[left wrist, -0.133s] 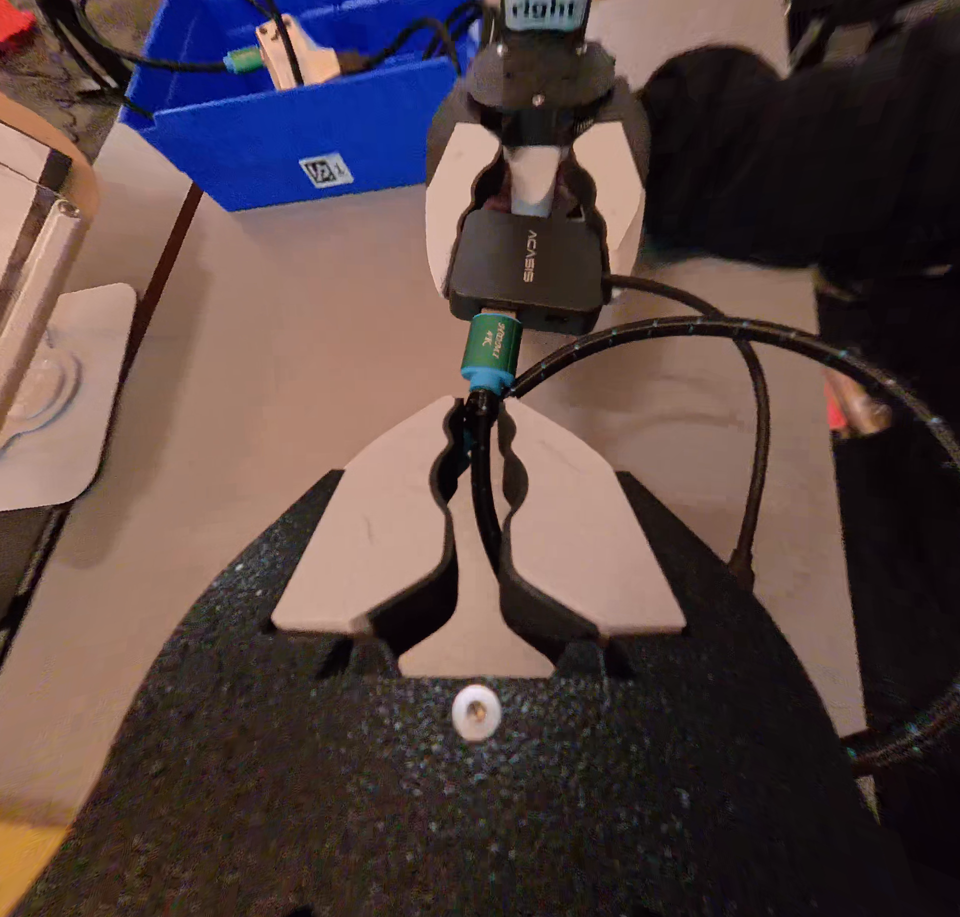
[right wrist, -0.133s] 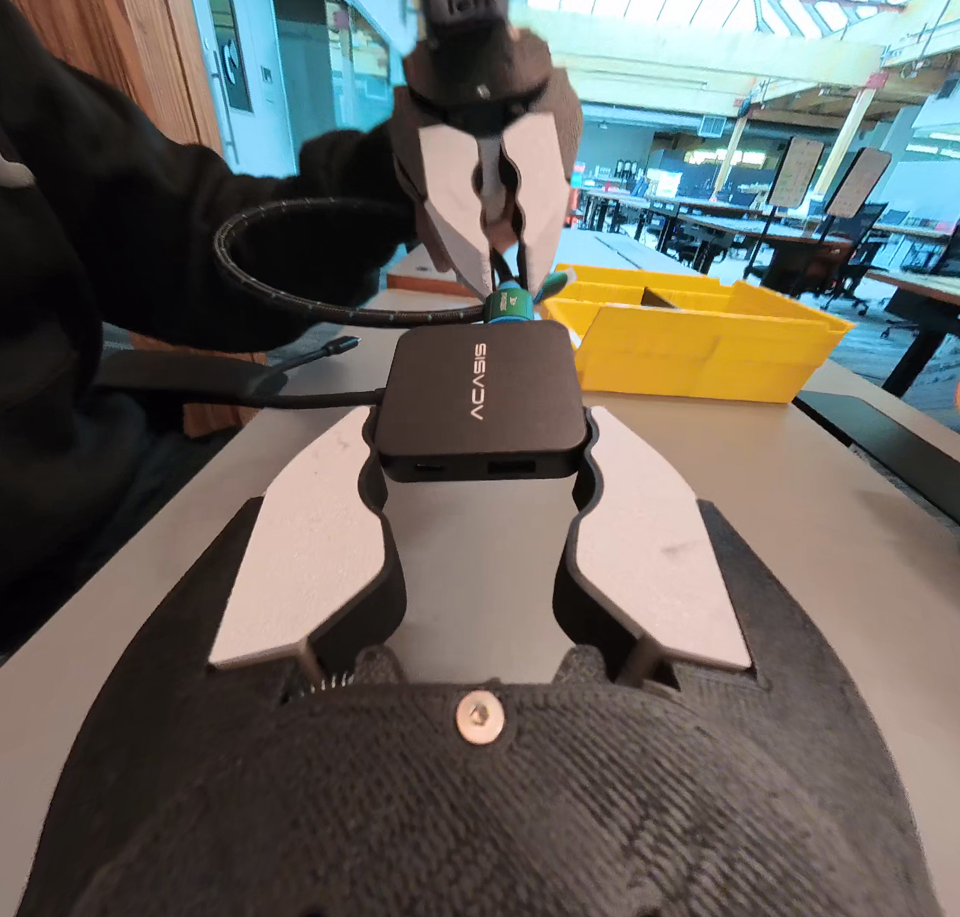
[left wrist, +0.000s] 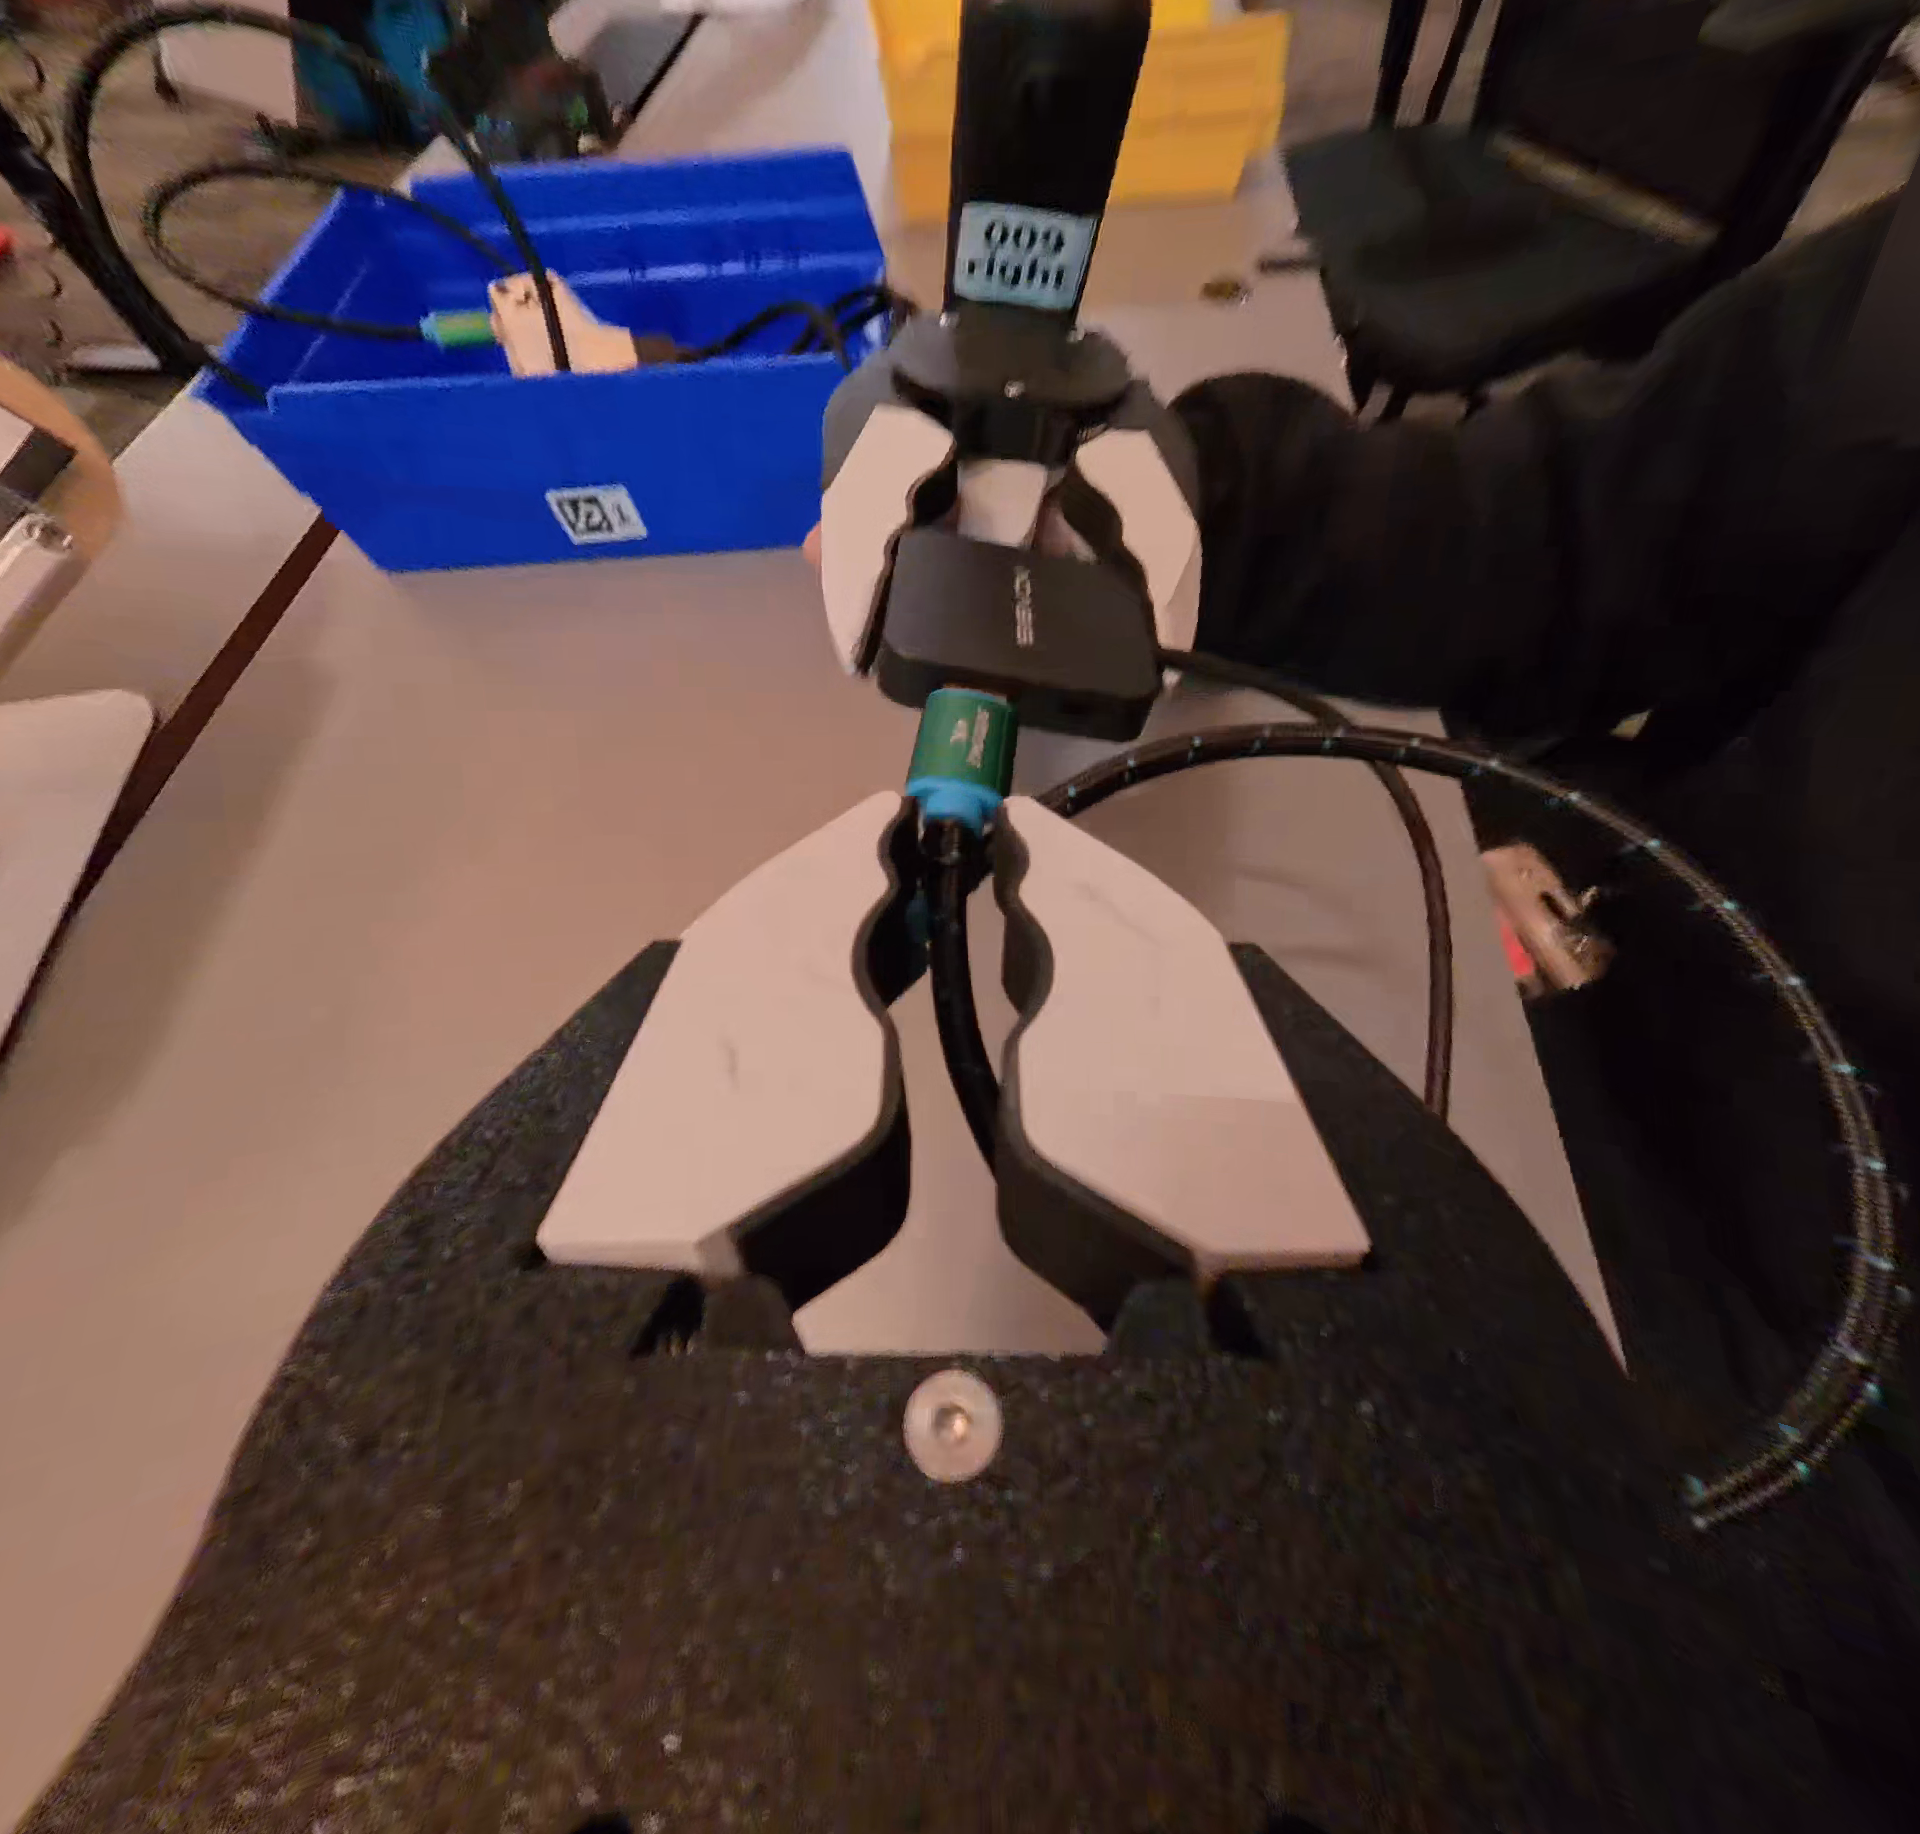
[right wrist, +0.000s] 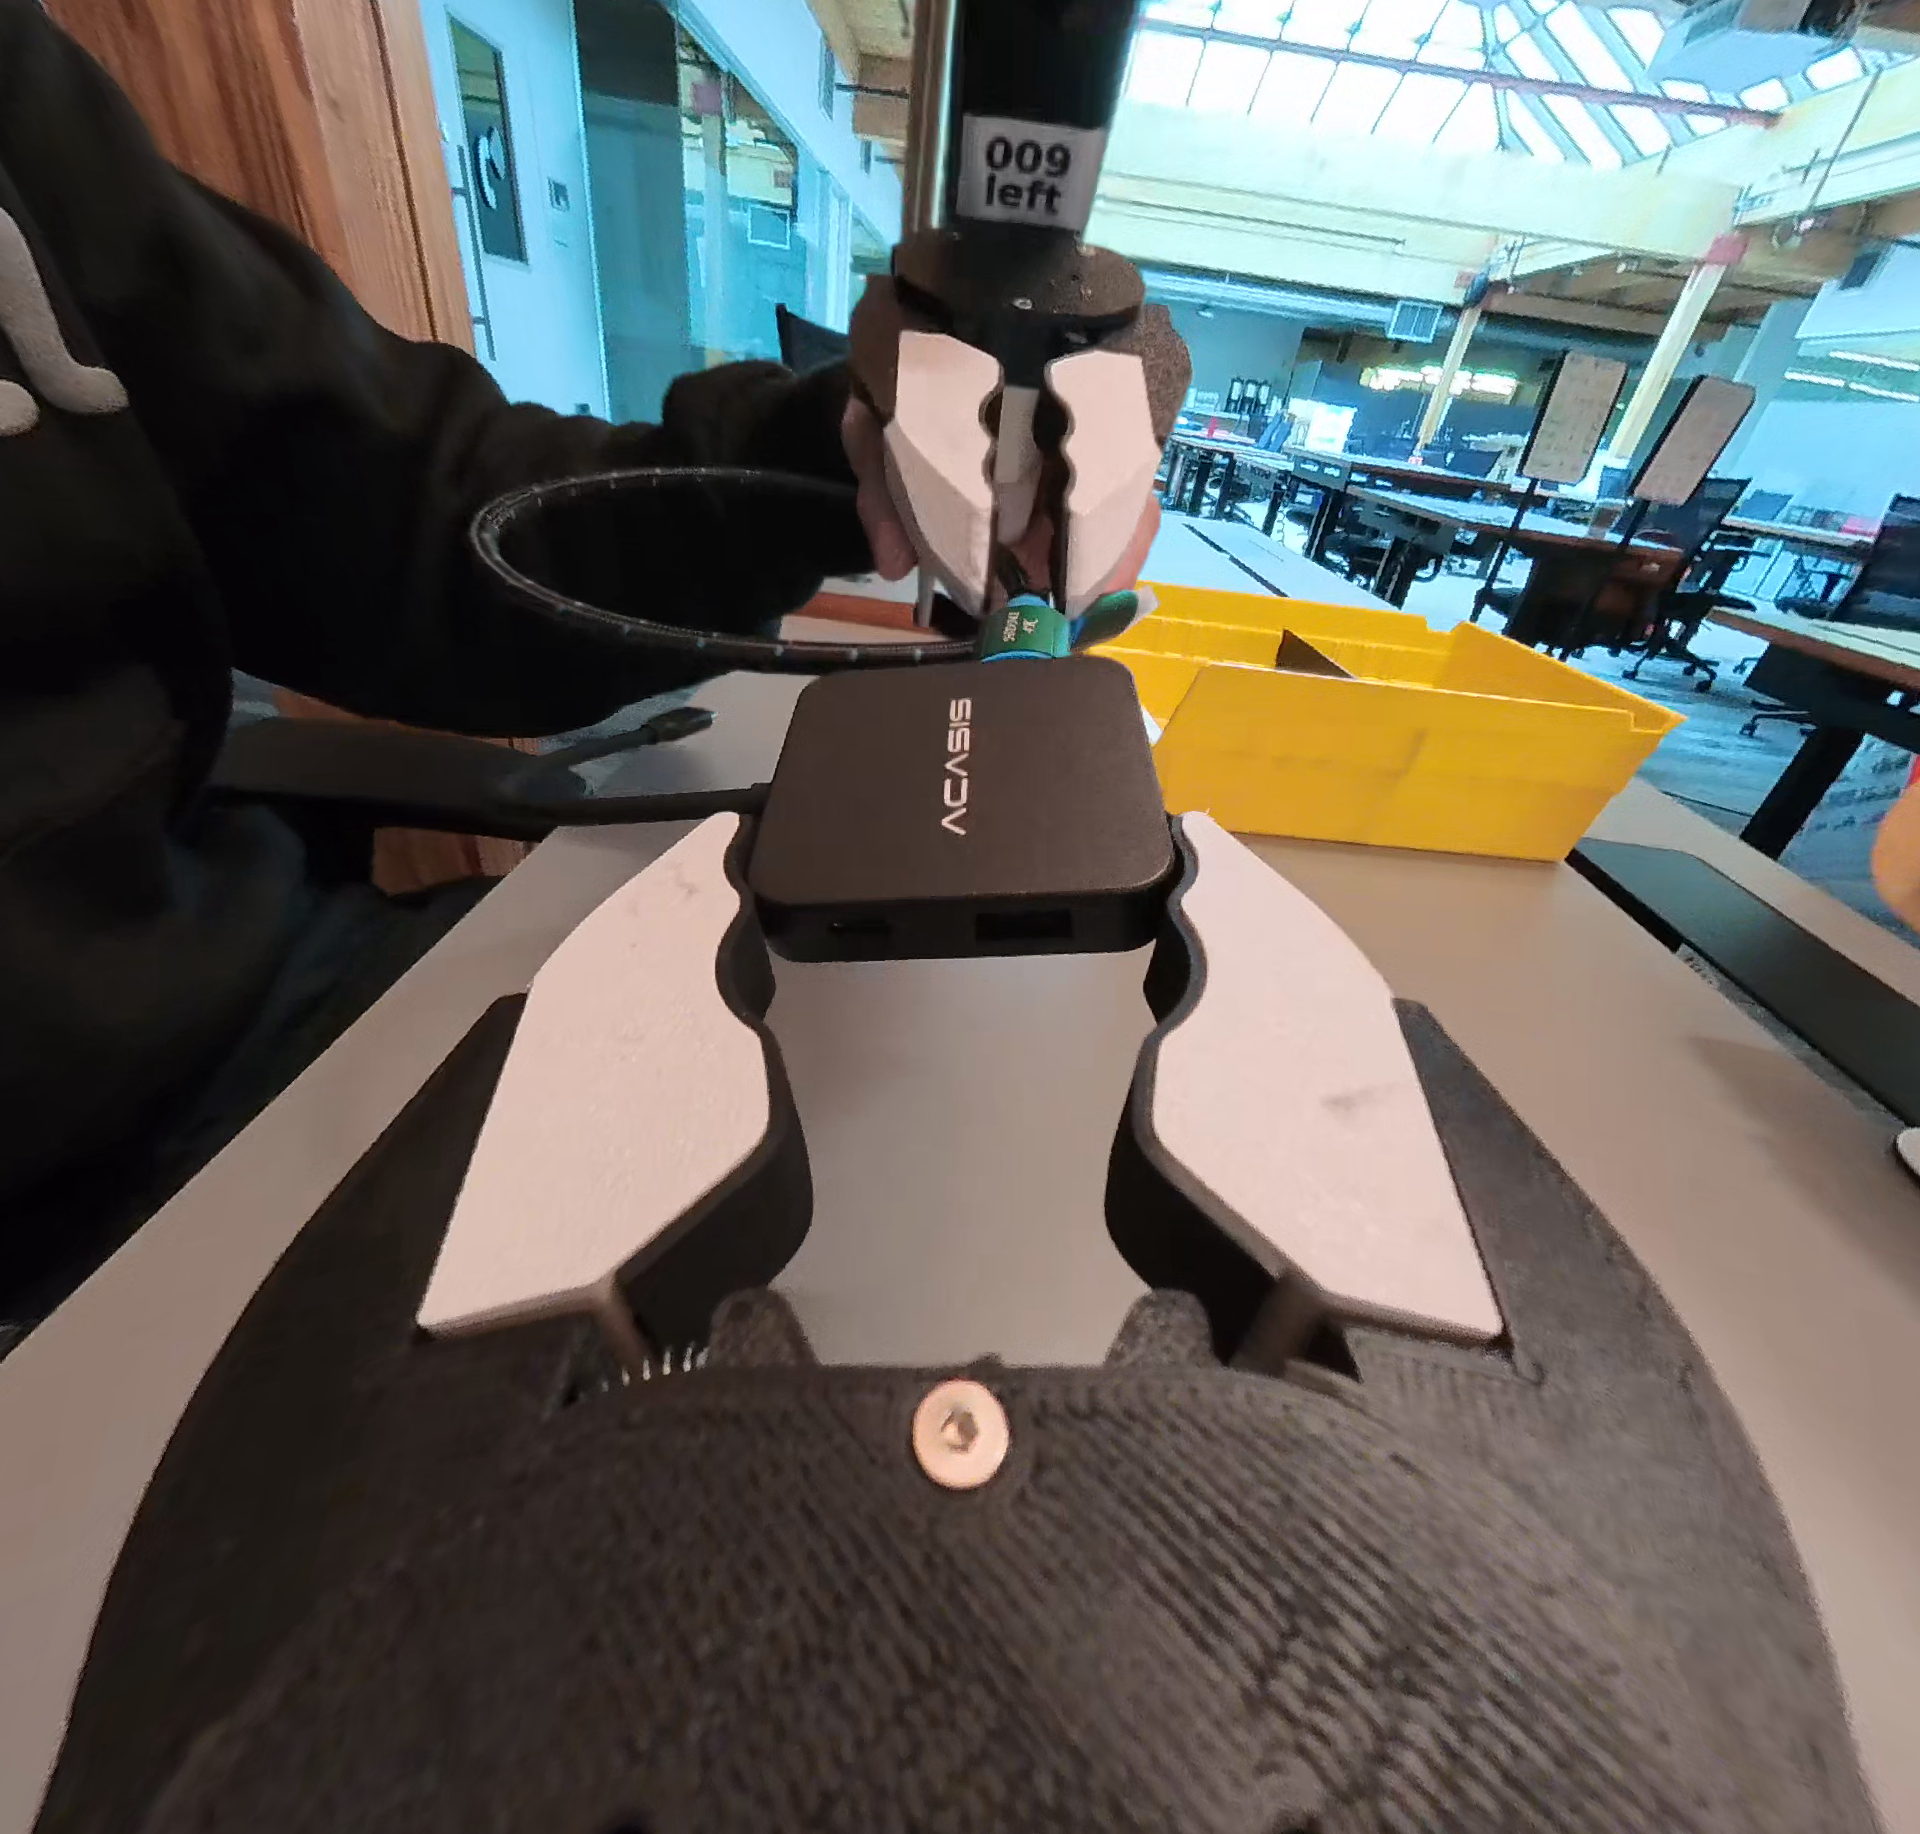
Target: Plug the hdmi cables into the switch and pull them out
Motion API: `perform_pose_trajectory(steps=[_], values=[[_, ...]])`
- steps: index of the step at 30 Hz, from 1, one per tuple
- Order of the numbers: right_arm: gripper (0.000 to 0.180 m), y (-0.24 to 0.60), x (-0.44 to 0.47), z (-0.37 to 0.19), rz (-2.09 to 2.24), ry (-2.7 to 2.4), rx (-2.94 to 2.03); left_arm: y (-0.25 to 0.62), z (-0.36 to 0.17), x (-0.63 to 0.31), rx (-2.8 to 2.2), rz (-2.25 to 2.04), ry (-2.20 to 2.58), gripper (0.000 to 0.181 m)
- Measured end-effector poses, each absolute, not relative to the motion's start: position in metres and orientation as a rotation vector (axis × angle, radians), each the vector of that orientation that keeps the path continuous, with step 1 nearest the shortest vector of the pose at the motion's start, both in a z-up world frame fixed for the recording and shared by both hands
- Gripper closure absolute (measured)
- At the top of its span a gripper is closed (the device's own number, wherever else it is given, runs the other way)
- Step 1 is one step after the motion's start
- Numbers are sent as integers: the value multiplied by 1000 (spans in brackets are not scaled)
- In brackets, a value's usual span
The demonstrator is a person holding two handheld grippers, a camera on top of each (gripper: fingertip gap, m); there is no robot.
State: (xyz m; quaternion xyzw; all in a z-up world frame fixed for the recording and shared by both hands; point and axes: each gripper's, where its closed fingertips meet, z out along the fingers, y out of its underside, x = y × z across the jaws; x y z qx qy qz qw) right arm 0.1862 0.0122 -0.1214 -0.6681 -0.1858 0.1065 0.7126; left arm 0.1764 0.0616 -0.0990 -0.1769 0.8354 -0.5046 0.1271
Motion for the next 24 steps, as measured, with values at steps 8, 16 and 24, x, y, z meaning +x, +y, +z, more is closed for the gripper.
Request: perform_pose_trajectory(steps=[8,16,24], values=[[107,14,187,-127,237,-415,-1498,65,-112,180,-443,-1324,2432,161],[107,15,185,-131,246,-423,-1513,66,-122,178,-451,-1231,2525,169],[107,17,184,-133,231,-421,-1532,67,-126,178,-473,-1216,2491,171]])
